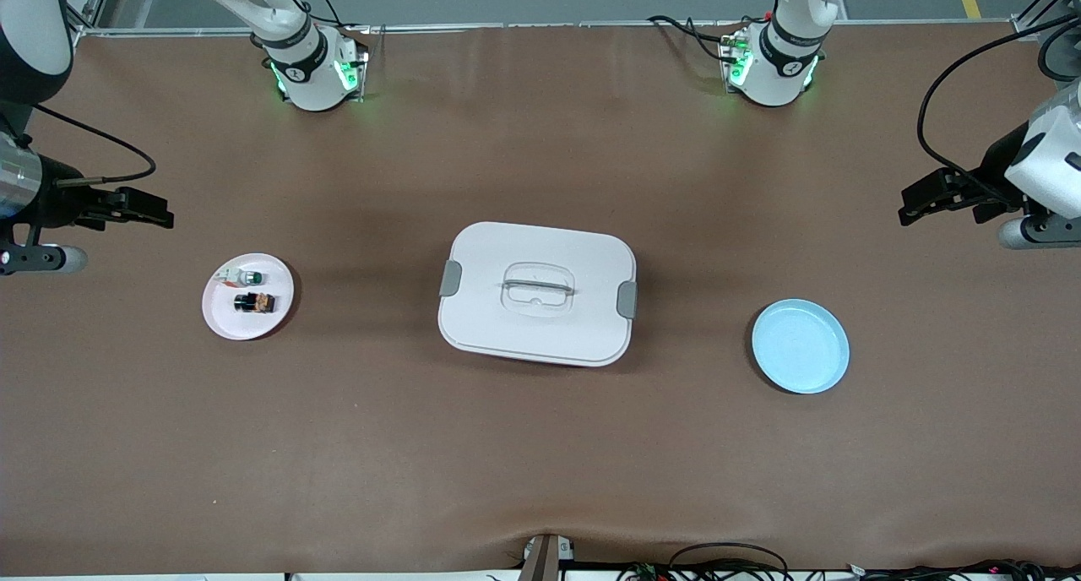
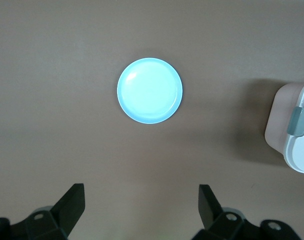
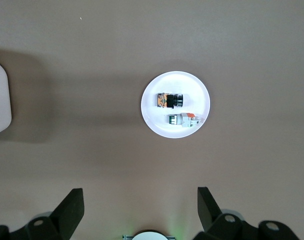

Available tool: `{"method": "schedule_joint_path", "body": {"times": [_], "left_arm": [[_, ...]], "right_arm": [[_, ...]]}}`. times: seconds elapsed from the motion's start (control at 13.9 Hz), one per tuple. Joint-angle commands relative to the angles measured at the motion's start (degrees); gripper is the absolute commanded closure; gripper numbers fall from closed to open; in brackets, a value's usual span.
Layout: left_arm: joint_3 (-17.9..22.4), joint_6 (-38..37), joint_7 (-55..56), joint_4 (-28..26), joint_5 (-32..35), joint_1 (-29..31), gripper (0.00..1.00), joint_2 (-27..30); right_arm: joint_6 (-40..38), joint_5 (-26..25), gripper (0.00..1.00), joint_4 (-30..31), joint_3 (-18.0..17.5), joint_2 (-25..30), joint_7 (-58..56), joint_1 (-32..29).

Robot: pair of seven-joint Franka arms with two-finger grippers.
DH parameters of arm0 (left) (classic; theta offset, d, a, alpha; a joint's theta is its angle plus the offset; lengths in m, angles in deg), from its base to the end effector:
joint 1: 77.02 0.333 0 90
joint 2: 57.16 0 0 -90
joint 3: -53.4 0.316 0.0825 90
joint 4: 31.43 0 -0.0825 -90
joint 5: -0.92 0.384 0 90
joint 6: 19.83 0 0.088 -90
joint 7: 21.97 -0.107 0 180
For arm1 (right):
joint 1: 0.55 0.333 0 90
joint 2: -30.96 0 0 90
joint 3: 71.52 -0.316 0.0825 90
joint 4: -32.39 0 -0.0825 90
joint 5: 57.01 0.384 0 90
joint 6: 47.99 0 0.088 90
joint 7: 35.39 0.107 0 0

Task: Transfer orange switch to right arm and place

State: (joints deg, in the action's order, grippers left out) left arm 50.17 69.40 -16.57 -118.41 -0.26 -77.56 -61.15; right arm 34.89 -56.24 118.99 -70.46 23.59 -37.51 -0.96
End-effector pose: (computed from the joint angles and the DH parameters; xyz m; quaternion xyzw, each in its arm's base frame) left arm 0.5730 -0.0388 0.6090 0.9997 0.0143 -0.0161 0.0110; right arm 0.5768 -0.0126 0.5696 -0.9953 -0.0058 0.0964 0.0086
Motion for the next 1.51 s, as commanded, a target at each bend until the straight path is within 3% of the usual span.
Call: {"method": "schedule_joint_path", "body": {"times": [0.0,1.44], "left_arm": [[0.2,-1.4,-0.7,1.5,0.7,-0.2,0.0,-0.5],[0.2,-1.4,-0.7,1.7,0.7,-0.2,0.0,-0.8]], "right_arm": [[-3.1,0.3,0.0,-3.4,0.3,0.0,0.2,-1.2],[-4.1,0.4,0.0,-6.2,-0.1,0.2,2.0,-0.9]]}}
